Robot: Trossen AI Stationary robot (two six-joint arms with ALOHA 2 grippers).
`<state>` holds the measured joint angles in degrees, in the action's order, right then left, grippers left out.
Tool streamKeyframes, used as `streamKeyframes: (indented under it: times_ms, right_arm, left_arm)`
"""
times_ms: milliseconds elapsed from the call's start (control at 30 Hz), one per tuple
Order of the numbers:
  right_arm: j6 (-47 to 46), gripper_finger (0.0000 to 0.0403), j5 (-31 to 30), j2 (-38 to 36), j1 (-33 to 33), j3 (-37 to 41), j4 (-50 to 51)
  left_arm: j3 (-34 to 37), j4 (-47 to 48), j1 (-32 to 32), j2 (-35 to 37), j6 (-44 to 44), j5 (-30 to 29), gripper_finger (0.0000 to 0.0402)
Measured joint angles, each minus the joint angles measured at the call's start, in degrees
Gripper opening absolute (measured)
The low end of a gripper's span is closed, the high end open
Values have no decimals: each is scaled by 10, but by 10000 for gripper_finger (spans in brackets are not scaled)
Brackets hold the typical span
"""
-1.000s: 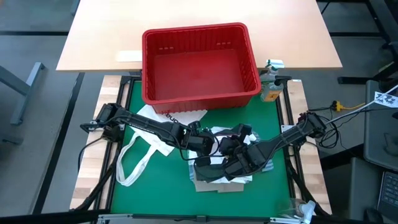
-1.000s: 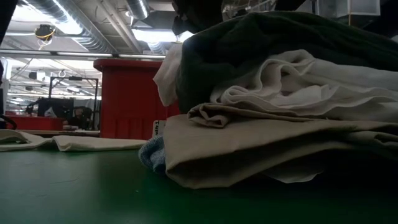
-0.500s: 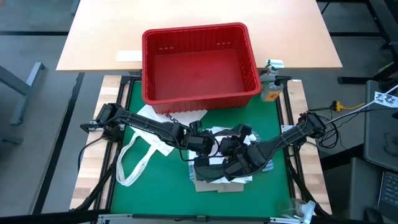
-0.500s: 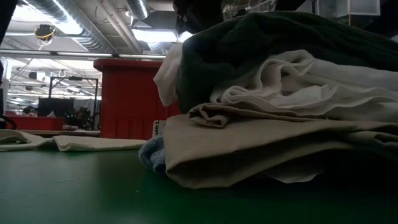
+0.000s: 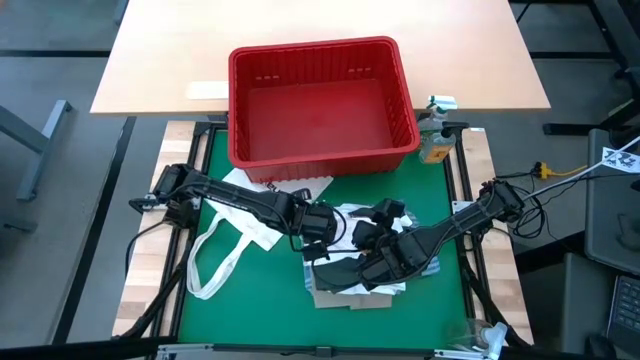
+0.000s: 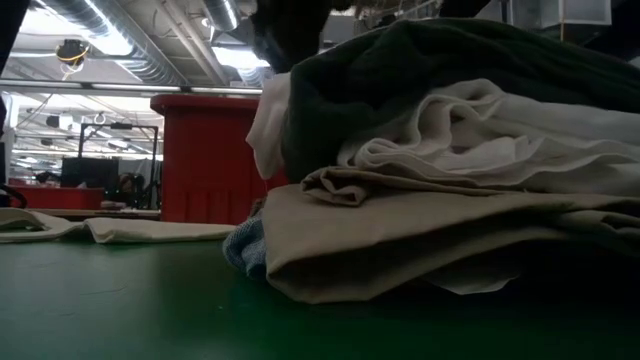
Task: Fold Laundry from Bin
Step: Fold the white underwear
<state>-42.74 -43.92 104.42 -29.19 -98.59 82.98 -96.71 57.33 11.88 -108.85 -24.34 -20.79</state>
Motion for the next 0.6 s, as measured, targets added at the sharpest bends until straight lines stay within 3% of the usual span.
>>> streamKeyframes:
  times_ms: [167, 333, 600]
  right_arm:
    - [0, 155, 22, 0, 0, 0, 0]
    - [0, 154, 34, 0, 0, 0, 0]
    - [0, 154, 111, 0, 0, 15, -2]
  left_arm:
    - [0, 49, -3, 0, -26, 38, 130]
    - [0, 12, 2, 0, -17, 44, 130]
    - [0, -25, -7, 0, 9, 44, 130]
